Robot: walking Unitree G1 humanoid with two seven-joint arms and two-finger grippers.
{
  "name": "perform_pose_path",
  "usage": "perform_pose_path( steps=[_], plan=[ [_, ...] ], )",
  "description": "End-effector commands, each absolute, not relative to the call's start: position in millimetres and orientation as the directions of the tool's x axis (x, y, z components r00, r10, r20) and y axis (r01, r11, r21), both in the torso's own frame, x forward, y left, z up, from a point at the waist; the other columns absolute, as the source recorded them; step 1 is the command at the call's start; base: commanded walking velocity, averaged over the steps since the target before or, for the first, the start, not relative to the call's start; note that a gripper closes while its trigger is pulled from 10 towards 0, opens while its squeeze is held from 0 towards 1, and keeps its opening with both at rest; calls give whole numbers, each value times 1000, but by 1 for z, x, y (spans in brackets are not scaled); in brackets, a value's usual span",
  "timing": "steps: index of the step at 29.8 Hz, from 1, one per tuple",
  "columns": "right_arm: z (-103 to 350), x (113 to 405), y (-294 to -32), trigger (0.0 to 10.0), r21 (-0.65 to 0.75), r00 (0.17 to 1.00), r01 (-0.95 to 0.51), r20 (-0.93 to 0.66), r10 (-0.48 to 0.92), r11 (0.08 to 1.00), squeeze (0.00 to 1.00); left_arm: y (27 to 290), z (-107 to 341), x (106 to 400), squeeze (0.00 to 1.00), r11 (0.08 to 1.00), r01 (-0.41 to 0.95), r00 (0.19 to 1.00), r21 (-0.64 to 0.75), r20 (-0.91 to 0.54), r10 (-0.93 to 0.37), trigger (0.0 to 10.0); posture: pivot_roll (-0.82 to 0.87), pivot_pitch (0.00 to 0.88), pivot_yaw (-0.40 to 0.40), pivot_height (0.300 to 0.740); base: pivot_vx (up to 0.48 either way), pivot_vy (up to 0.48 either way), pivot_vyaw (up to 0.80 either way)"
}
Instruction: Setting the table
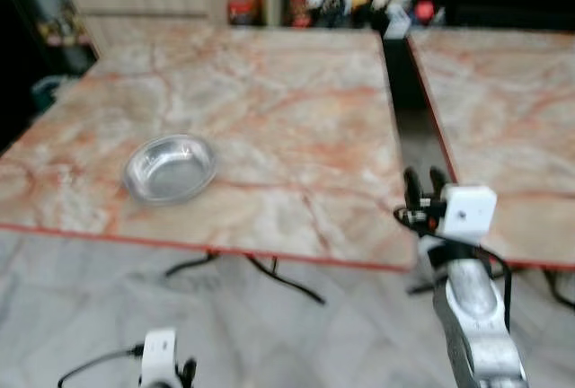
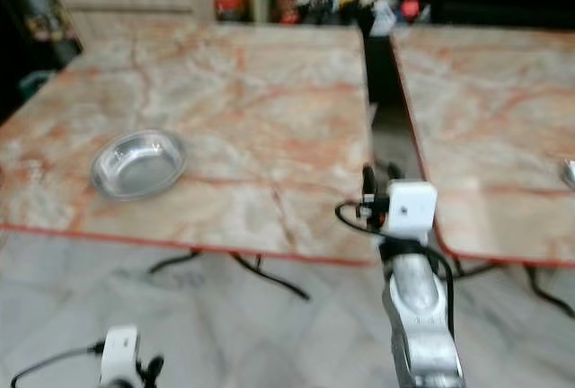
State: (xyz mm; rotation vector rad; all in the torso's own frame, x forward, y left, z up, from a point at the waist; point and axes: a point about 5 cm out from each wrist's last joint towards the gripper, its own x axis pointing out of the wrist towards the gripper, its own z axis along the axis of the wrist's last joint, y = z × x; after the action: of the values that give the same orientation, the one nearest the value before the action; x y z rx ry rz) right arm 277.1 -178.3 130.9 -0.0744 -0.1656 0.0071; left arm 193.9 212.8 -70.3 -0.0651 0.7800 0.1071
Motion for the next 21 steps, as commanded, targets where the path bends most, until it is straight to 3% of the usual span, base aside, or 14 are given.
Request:
perform_pose_path(
  steps=[1, 11, 21],
  plan=[
    [115, 272, -176, 10000, -74, 994, -8, 111, 16, 997, 0, 220, -74, 184, 0, 990, -138, 680, -7, -728, 90, 10000, -61, 169, 18, 740, 0, -480, 0],
    [57, 251, -184, 10000, -74, 996, 13, -85, -19, 997, 0, 218, -73, 187, 0, 990, -142, 686, -9, -722, 92, 10000, -60, 172, 17, 740, 0, -480, 0],
    [33, 241, -190, 10000, -80, 987, 35, -152, -47, 996, 0, 219, -73, 186, 0, 989, -144, 686, -8, -721, 94, 10000, -56, 172, 16, 740, 0, -480, 0]
  ],
)
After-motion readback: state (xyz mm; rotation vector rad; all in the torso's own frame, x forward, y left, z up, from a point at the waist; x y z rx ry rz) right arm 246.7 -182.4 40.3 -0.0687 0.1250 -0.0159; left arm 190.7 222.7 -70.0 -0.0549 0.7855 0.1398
